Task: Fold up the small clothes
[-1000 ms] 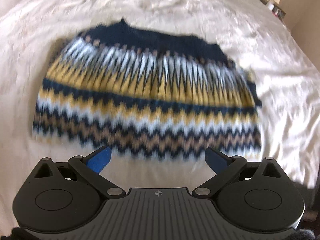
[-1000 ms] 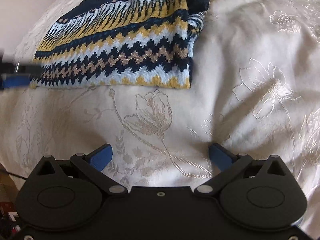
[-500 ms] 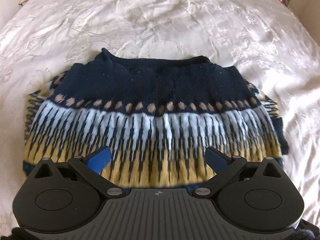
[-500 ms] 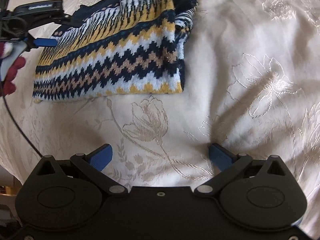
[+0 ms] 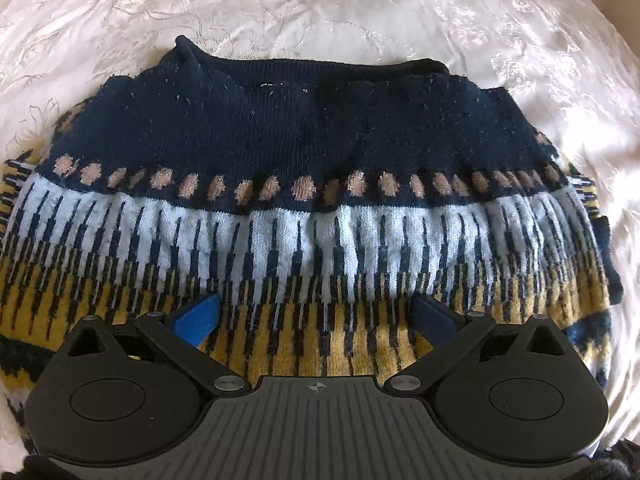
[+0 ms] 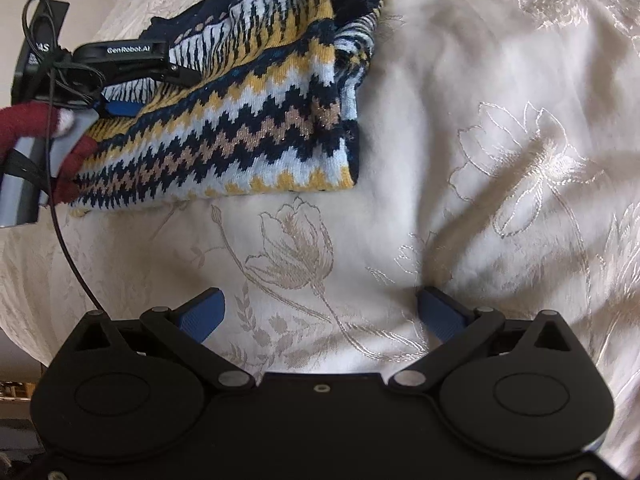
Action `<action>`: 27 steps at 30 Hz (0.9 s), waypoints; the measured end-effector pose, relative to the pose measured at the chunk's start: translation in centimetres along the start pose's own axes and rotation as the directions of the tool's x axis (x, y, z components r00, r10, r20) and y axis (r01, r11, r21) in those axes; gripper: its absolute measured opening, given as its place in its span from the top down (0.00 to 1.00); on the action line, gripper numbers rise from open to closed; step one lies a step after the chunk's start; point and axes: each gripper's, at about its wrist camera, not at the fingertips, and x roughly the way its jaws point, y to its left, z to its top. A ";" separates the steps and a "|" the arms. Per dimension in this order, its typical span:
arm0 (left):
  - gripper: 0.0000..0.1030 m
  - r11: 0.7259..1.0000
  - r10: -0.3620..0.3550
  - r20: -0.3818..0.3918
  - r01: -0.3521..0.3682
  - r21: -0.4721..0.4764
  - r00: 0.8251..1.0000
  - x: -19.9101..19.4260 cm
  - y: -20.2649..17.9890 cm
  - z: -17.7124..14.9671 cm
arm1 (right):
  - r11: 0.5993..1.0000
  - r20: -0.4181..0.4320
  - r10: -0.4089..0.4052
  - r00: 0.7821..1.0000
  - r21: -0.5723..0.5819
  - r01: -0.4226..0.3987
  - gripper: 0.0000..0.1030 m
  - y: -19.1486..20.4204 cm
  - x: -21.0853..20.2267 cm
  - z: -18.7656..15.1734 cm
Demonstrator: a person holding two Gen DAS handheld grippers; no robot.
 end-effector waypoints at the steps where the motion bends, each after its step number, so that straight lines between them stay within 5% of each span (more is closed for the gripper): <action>1: 0.00 1.000 0.000 0.008 0.000 0.001 1.000 0.1 0.1 0.0 | 1.000 -0.010 0.006 1.000 -0.004 -0.006 0.00 -0.1 0.0 0.1; 6: 0.00 1.000 0.003 0.073 -0.004 0.010 0.997 -0.2 0.2 -1.1 | 0.991 -0.027 0.086 0.996 0.103 -0.083 0.00 -1.9 -1.2 0.9; 11: 0.00 1.000 0.005 0.105 -0.006 0.015 0.994 -0.6 0.0 -2.0 | 0.957 0.053 0.155 0.987 0.239 -0.163 0.00 -3.5 -3.2 1.7; 19: 0.00 1.000 0.003 0.062 -0.004 0.022 0.998 -0.7 0.0 -1.4 | 0.972 0.204 0.144 0.968 0.154 -0.177 0.00 -2.4 -5.9 5.7; 27: 0.00 1.000 0.001 0.042 -0.002 0.025 0.999 -0.3 0.0 -1.0 | 0.991 0.233 0.105 0.967 0.057 -0.121 0.00 -1.6 -5.2 10.5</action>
